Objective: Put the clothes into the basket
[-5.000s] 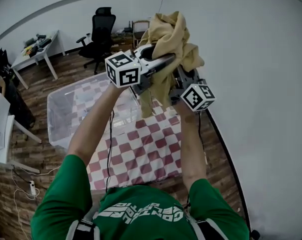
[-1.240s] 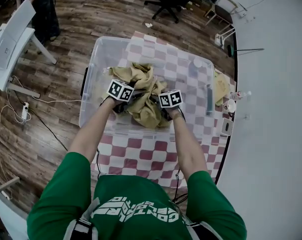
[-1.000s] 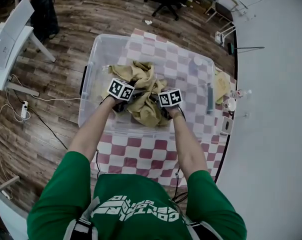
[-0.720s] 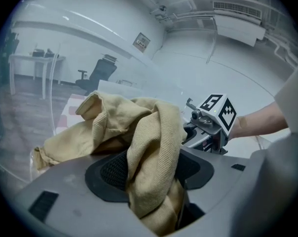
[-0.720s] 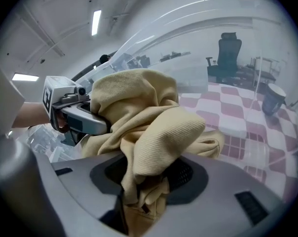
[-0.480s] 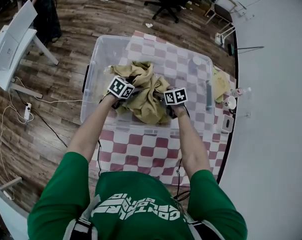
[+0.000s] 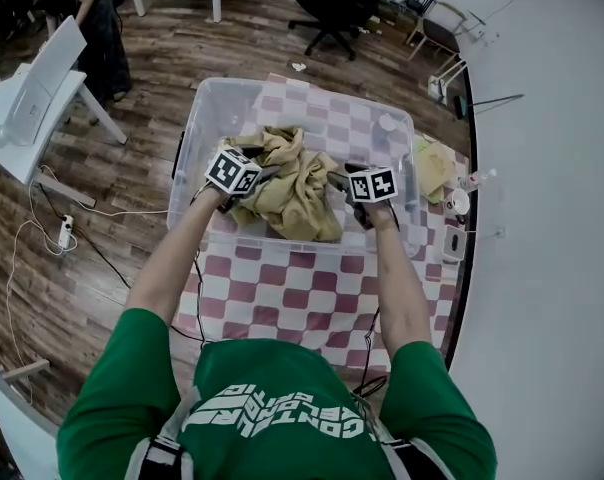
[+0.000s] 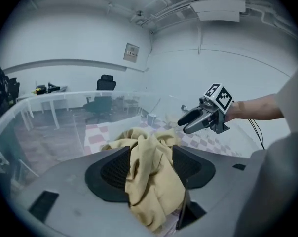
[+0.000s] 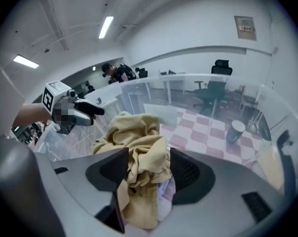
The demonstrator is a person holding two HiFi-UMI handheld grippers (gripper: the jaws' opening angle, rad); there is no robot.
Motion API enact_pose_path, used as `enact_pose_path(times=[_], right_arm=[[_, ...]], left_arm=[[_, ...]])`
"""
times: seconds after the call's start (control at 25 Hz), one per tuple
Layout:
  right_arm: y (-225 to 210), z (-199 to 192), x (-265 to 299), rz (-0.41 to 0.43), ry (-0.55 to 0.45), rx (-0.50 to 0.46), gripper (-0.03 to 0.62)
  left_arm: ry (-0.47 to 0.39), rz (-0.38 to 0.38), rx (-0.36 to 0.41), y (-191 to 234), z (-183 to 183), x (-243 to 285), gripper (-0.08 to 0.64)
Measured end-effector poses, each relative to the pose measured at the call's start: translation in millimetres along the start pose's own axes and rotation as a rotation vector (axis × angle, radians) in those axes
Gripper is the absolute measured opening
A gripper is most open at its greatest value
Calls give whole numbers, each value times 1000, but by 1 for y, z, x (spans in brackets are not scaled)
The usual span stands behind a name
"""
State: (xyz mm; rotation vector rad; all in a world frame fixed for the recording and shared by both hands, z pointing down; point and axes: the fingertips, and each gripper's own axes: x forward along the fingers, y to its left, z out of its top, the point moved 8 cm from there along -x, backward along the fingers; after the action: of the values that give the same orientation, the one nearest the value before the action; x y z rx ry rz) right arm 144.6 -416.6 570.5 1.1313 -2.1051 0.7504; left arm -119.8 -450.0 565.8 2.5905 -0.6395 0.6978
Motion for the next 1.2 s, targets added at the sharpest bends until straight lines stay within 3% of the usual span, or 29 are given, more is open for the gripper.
enact_pose_path(times=[0.28, 0.44, 0.56, 0.8, 1.04, 1.2], right_arm=[[28, 25, -72, 25, -182, -88, 239], [55, 25, -123, 22, -314, -105, 97], [73, 13, -155, 29, -387, -91, 34], [101, -27, -195, 63, -451, -89, 8], [119, -75, -221, 100, -467, -87, 8], [132, -109, -238, 123, -476, -93, 8]], left_arm=[[-129, 32, 64, -47, 46, -38, 259], [-216, 50, 101, -87, 64, -66, 158], [-265, 53, 111, -120, 67, -82, 63], [-299, 43, 97, -180, 44, -100, 6], [-298, 27, 52, -230, 2, -110, 3], [-343, 34, -2, -257, -22, -120, 3]])
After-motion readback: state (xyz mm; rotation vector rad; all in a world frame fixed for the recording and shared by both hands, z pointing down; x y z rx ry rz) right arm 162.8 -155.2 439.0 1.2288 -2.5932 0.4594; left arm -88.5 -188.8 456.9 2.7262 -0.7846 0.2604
